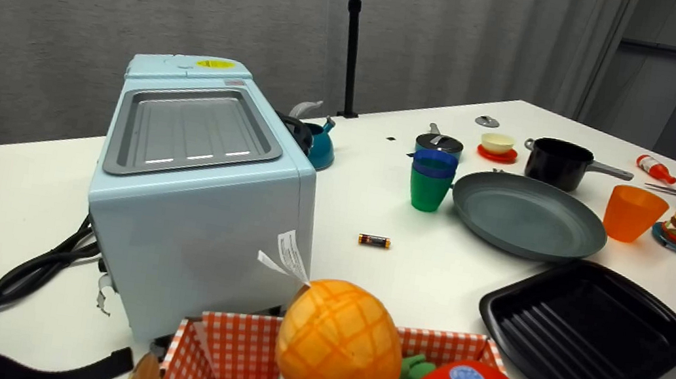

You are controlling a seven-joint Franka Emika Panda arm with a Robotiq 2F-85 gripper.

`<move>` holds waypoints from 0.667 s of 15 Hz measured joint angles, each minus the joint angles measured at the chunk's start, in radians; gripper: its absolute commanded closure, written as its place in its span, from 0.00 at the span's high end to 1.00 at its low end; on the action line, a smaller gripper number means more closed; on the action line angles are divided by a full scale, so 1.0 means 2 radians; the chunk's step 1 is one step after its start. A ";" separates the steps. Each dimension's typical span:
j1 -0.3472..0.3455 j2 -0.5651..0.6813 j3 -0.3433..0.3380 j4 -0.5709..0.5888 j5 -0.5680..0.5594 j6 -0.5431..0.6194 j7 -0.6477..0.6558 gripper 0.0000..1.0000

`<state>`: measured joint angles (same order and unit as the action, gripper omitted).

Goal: Pour the contents in the pot on the plate

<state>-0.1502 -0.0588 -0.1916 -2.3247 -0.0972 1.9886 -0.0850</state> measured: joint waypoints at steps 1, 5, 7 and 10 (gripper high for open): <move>0.000 0.000 0.000 0.000 0.000 0.000 0.000 1.00; 0.000 0.000 0.000 0.000 0.000 0.000 0.000 1.00; 0.000 0.000 0.000 0.000 0.000 0.000 0.001 1.00; -0.003 0.007 -0.002 0.001 0.000 0.000 0.003 1.00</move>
<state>-0.1557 -0.0454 -0.1965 -2.3224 -0.0964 1.9885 -0.0797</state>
